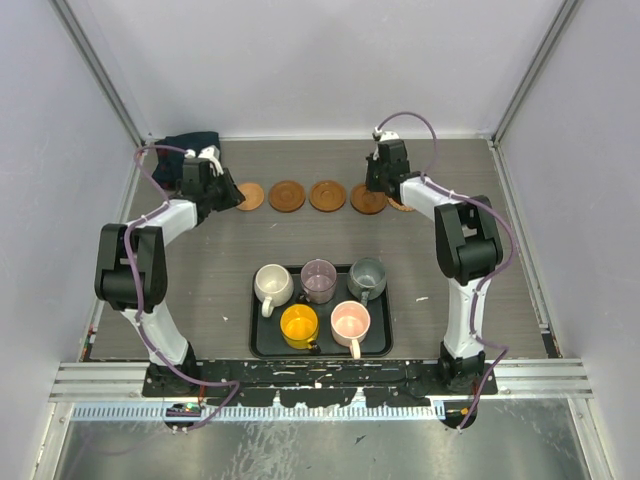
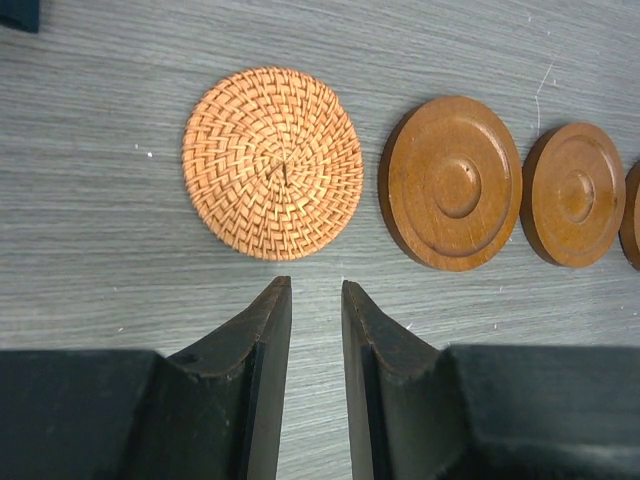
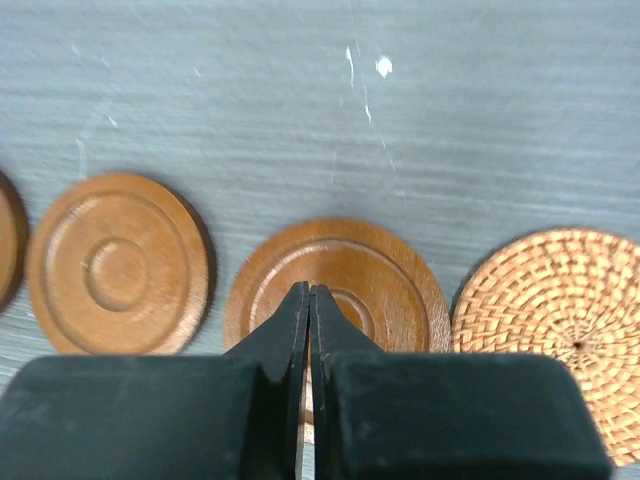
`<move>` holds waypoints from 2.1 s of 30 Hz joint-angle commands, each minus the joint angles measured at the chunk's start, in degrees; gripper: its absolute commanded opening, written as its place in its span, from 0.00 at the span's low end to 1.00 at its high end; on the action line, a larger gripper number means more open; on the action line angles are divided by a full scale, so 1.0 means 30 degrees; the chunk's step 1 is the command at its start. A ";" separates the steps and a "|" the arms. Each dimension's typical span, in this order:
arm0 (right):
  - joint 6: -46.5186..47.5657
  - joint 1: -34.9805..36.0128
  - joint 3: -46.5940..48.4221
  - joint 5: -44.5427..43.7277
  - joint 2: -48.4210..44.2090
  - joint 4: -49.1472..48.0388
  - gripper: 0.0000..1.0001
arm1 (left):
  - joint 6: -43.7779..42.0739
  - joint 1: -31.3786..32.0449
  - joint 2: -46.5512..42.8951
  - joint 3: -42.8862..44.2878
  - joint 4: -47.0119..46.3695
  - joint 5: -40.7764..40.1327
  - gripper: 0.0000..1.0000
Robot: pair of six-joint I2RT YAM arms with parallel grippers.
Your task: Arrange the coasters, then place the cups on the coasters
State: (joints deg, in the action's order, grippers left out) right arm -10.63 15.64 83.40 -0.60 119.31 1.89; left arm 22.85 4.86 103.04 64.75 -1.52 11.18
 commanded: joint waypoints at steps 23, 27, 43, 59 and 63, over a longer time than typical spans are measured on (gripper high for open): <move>-0.1471 -0.3075 -0.2575 0.0239 -0.2837 -0.1286 0.04 | -0.1440 -0.0070 0.1432 0.1350 -0.1420 0.1369 0.28; -0.1385 -0.3082 -0.2582 0.0405 -0.2648 -0.1366 0.04 | -0.1552 -0.0066 0.1831 0.1538 -0.1464 0.1264 0.28; -0.1943 -0.3420 -0.3025 -0.0386 -0.1430 -0.0174 0.04 | -0.1639 -0.0068 0.2321 0.1729 -0.1200 0.1371 0.28; -0.2510 -0.3981 -0.3972 -0.1820 -0.1986 0.0207 0.02 | -0.1670 -0.0064 0.2128 0.1625 -0.1138 0.1310 0.28; -0.2726 -0.3997 -0.4127 -0.1753 -0.2154 0.0258 0.02 | -0.1684 -0.0057 0.2132 0.1594 -0.1078 0.1256 0.28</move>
State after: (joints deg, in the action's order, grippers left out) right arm -18.15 4.19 72.44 -3.79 115.22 0.25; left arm 18.57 4.86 111.22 68.64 -2.74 14.37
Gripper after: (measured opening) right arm 0.054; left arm 0.282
